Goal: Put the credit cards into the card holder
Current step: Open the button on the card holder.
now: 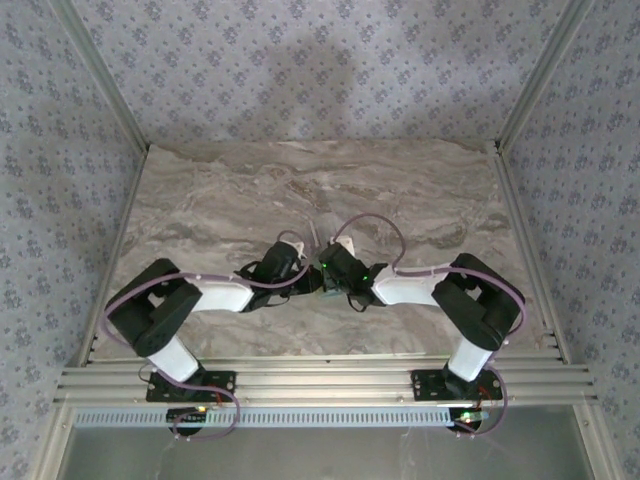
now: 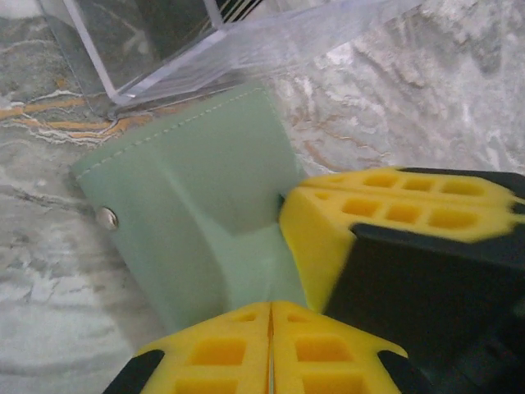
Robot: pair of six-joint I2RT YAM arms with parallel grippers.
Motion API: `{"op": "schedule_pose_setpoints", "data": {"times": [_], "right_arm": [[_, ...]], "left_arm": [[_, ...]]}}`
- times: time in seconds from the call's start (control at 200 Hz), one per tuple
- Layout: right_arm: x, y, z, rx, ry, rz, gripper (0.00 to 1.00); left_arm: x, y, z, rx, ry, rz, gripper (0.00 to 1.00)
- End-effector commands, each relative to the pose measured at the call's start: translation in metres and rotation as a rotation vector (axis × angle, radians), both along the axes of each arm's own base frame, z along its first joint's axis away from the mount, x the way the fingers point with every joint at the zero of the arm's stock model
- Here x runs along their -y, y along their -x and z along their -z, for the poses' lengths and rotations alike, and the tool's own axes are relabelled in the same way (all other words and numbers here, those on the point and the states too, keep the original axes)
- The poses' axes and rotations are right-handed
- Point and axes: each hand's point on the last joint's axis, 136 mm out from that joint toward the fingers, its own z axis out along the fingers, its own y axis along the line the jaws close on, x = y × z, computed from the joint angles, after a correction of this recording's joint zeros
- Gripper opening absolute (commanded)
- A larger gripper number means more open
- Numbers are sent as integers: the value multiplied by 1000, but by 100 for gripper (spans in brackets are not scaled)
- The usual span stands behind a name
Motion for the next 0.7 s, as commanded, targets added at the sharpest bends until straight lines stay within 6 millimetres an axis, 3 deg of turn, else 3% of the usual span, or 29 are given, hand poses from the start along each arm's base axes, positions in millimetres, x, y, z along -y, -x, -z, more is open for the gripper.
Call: {"op": "schedule_pose_setpoints", "data": {"times": [0.0, 0.215, 0.46, 0.694], "right_arm": [[58, 49, 57, -202, 240, 2, 0], [61, 53, 54, -216, 203, 0, 0], [71, 51, 43, -223, 84, 55, 0], [81, 50, 41, -243, 11, 89, 0]], "left_arm": [[2, -1, 18, -28, -41, 26, 8], [-15, 8, 60, -75, -153, 12, 7], [-56, 22, 106, -106, -426, 4, 7], [-72, 28, 135, -116, -585, -8, 6]]}}
